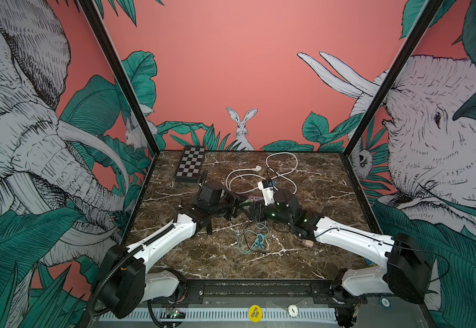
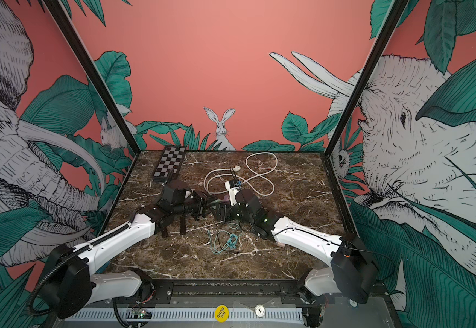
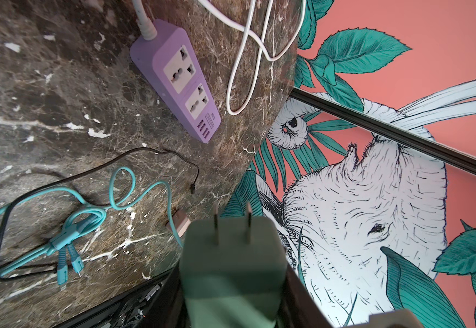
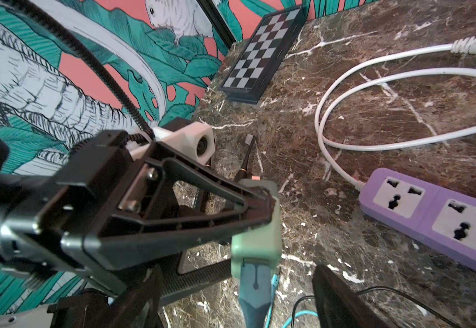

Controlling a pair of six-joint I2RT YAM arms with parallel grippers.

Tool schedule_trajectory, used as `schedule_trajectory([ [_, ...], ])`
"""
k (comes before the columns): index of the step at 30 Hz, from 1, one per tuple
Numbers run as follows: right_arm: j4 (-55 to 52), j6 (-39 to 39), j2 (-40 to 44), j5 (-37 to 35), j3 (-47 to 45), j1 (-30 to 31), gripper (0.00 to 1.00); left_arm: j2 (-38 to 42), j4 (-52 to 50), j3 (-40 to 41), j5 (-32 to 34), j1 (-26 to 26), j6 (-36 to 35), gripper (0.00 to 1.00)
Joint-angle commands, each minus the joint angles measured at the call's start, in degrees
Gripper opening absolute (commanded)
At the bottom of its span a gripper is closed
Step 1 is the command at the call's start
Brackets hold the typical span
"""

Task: Charge the electric toothbrush
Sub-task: Insert the plug into the socket.

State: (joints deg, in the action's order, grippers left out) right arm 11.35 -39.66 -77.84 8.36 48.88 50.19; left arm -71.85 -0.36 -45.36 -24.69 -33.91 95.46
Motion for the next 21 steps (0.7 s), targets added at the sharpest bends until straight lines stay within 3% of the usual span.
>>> schedule_trajectory([
  [1,5.25,-1.64,0.86,-4.28,-1.33,-0.10,0.82,0.27,1.93,0.80,-0.38,0.25,0.89,0.00],
  [6,7.07,-4.32,-2.90,0.50,0.37,0.30,0.71,0.34,2.65,0.83,-0.05,0.18,1.65,0.00],
  [14,11.71,-4.78,-3.21,-1.53,-1.61,1.12,0.63,1.06,3.76,1.07,1.39,-0.08,2.49,0.00],
  [21,13.52,-4.65,-4.66,-3.16,-1.12,1.73,0.51,0.71,5.96,1.07,2.44,-1.23,3.92,0.00],
])
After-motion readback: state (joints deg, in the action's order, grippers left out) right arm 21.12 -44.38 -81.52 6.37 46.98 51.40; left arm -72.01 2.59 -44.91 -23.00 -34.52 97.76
